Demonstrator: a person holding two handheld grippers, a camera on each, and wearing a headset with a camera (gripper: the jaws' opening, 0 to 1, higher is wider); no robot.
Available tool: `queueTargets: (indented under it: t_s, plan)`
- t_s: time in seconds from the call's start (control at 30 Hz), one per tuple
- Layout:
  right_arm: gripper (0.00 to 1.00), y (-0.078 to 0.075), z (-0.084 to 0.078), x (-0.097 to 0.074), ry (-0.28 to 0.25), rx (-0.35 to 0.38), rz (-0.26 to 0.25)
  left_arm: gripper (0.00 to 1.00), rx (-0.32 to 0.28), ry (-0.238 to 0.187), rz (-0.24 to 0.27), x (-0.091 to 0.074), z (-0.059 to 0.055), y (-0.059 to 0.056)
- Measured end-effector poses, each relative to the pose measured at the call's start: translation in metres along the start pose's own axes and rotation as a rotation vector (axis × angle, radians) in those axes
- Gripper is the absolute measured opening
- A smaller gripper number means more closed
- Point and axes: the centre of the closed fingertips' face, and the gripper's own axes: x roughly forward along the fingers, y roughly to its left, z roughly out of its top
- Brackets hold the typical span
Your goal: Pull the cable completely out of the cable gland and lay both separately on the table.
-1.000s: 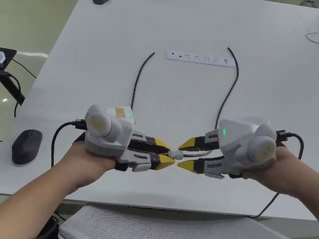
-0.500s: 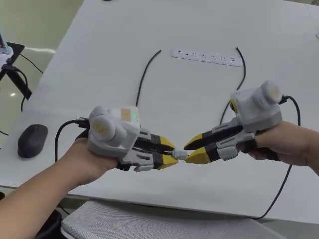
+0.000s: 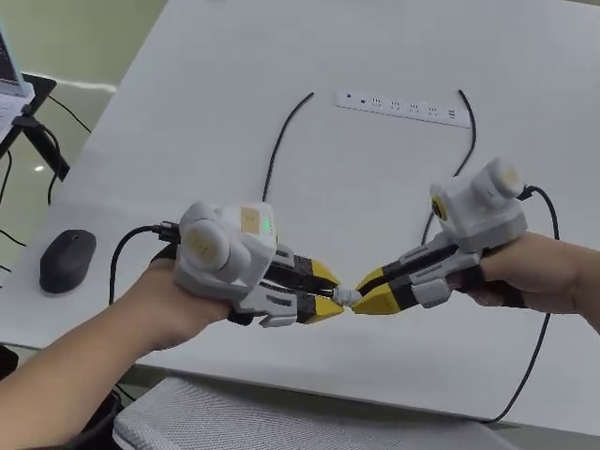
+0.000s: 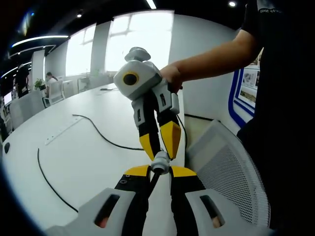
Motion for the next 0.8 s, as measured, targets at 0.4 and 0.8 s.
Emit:
queueTargets:
  t_s: [0.4, 0.8]
  plan:
    - [0.08, -0.003, 0.002, 0.001, -0.01, -0.049, -0.05, 0.15, -0.03, 0.001, -0.009, 0.0, -0.001, 0.001]
    - [0.07, -0.009, 0.004, 0.003, 0.062, -0.558, -0.416, 0.15, -0.142, -0.028, -0.014, -0.007, -0.006, 0.003]
